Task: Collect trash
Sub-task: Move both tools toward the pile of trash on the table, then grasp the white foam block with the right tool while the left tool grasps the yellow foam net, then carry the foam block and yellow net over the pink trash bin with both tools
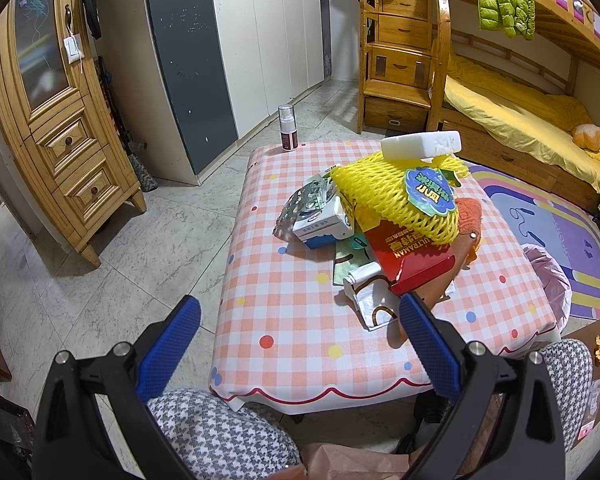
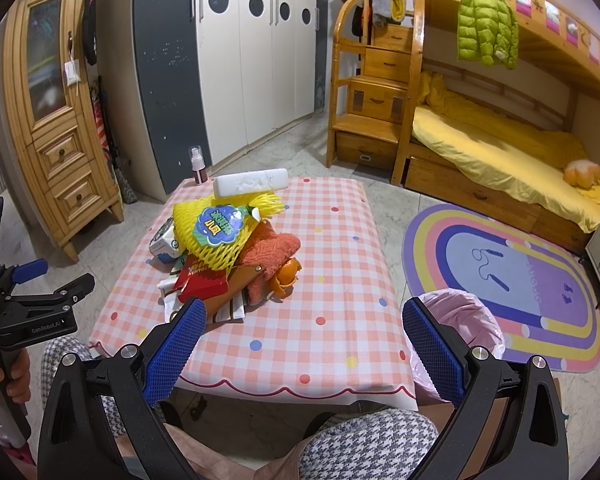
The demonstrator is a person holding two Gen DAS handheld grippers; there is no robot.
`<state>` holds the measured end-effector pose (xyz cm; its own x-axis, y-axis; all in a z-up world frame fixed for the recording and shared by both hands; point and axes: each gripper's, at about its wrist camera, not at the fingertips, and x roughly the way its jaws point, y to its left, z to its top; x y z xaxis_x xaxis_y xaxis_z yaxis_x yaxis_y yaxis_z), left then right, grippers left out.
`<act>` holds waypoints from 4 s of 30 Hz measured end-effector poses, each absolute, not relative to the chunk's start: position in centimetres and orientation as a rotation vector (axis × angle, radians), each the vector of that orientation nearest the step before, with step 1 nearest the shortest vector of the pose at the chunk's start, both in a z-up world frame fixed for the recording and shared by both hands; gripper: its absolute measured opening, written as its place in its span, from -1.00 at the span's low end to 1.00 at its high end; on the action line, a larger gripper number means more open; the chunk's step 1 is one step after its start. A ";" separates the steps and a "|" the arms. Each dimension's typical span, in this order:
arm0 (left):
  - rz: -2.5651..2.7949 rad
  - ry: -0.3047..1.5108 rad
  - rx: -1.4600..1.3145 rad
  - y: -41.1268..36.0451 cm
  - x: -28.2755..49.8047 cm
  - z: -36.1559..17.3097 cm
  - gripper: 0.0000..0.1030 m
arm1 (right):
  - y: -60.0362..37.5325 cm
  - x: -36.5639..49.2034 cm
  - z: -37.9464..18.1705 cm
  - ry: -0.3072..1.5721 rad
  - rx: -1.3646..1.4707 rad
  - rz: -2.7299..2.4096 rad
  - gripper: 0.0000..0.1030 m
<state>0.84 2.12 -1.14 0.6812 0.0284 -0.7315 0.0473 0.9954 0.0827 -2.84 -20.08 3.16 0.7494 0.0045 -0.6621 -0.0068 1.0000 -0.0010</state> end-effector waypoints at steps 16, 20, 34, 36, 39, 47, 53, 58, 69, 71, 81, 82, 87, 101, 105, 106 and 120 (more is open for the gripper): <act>0.006 0.860 0.046 5.7 4.2 -3.3 0.87 | -18.6 1.4 3.1 0.605 -0.087 0.037 0.89; 0.031 0.838 0.056 6.1 5.4 -3.0 0.87 | -18.2 3.3 3.2 0.621 -0.081 0.072 0.89; 0.032 0.796 0.045 6.9 10.8 -2.1 0.87 | -13.6 12.3 1.6 0.682 -0.130 0.145 0.24; 0.030 0.798 0.041 6.9 11.3 -2.3 0.87 | -12.7 13.7 0.9 0.696 -0.149 0.147 0.30; 0.028 0.805 0.030 7.1 12.0 -2.8 0.87 | -11.3 15.5 0.1 0.688 -0.180 0.109 0.59; 0.021 0.824 0.025 7.8 12.0 -4.2 0.87 | -10.7 17.5 -2.3 0.790 -0.218 0.027 -0.36; 0.010 0.832 0.026 8.1 11.4 -4.8 0.87 | -12.2 15.8 -0.4 0.734 -0.187 0.033 -0.44; -0.033 0.843 0.039 7.7 10.9 -5.3 0.87 | -14.2 13.4 2.0 0.661 -0.138 0.044 -0.44; -0.325 0.824 0.038 -0.1 10.5 -4.2 0.51 | -18.2 7.8 3.8 0.605 -0.139 -0.011 -0.44; -0.342 0.845 0.033 -1.5 11.1 -4.4 0.51 | -18.9 7.3 3.5 0.608 -0.138 -0.027 -0.44; -0.354 0.984 -0.073 -4.2 14.4 -7.0 0.57 | -21.8 5.8 1.2 0.645 -0.101 -0.020 -0.43; -0.356 0.987 -0.071 -4.4 14.2 -7.1 0.51 | -21.9 5.7 1.0 0.647 -0.099 -0.015 -0.43; -0.341 0.944 -0.020 -5.5 13.9 -6.7 -0.36 | -22.3 4.5 1.1 0.636 -0.088 -0.002 -0.43; -0.416 0.568 0.264 -12.7 8.5 3.3 -0.69 | -29.2 -1.3 2.9 0.503 0.014 -0.114 -0.43; -0.508 0.551 0.329 -17.6 6.4 2.9 -0.69 | -33.2 -3.2 1.7 0.529 0.047 -0.209 -0.43; -0.529 0.552 0.340 -18.6 5.9 2.6 -0.69 | -33.8 -3.5 1.2 0.542 0.051 -0.227 -0.43; -0.821 0.714 0.432 -34.9 5.5 -6.0 -0.64 | -43.9 -3.7 -8.0 0.799 0.154 -0.408 -0.42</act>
